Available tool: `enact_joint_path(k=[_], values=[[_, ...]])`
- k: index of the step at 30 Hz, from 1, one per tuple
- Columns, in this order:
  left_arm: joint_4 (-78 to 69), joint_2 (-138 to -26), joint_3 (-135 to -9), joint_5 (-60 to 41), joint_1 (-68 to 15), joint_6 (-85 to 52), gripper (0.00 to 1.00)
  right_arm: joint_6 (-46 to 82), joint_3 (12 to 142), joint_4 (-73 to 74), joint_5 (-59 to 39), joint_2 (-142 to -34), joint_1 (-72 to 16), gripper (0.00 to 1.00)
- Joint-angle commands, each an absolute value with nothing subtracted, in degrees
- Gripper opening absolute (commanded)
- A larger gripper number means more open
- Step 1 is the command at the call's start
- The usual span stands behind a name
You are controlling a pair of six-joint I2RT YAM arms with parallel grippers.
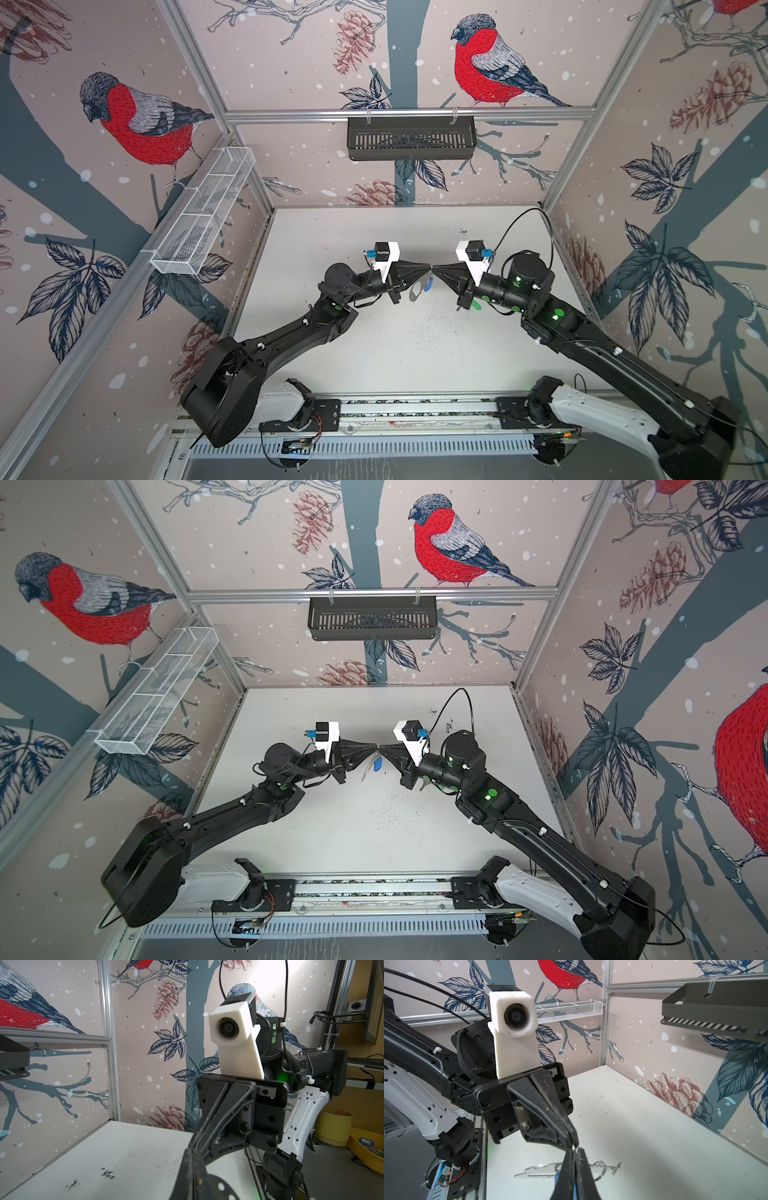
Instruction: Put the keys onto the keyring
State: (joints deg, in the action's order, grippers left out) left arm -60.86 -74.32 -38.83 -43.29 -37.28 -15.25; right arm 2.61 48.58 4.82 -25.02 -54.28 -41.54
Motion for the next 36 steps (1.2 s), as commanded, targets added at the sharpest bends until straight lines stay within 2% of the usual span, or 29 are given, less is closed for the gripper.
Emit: enact_joint_path(k=[1, 4, 12, 15, 17, 21, 28, 33, 36], values=[[-63.8, -74.4, -39.5, -44.1, -37.4, -15.8, 0.0, 2.0, 48.7, 5.0, -27.4, -54.1, -41.6, 0.01], [-64.1, -74.5, -39.3, -44.4, -37.3, -16.0, 0.0, 2.2, 48.6, 5.1, -27.9, -54.2, -41.6, 0.01], [-64.7, -74.4, -39.2, -44.8, -37.4, -16.3, 0.0, 2.5, 48.6, 5.2, -29.2, -54.9, -41.6, 0.17], [-64.8, -74.4, -39.1, -44.8, -37.3, -16.4, 0.0, 2.5, 48.6, 5.3, -29.5, -55.1, -41.6, 0.18], [-64.7, -74.3, -39.2, -44.8, -37.3, -16.2, 0.0, 2.5, 48.7, 5.3, -29.5, -55.1, -41.7, 0.16], [-64.3, -74.5, -39.6, -44.8, -37.3, -16.0, 0.0, 2.7, 49.0, 5.5, -29.5, -54.8, -41.7, 0.03], [-63.9, -75.5, -40.5, -44.6, -37.3, -15.7, 0.0, 3.5, 49.2, 5.6, -28.2, -54.0, -41.7, 0.0], [-63.8, -75.5, -40.2, -42.7, -35.6, -16.2, 0.24, 4.9, 48.8, 5.6, -25.4, -53.1, -41.7, 0.0], [-63.2, -74.2, -39.4, -40.7, -34.2, -16.2, 0.33, 5.9, 47.9, 7.2, -22.5, -52.4, -41.7, 0.0]])
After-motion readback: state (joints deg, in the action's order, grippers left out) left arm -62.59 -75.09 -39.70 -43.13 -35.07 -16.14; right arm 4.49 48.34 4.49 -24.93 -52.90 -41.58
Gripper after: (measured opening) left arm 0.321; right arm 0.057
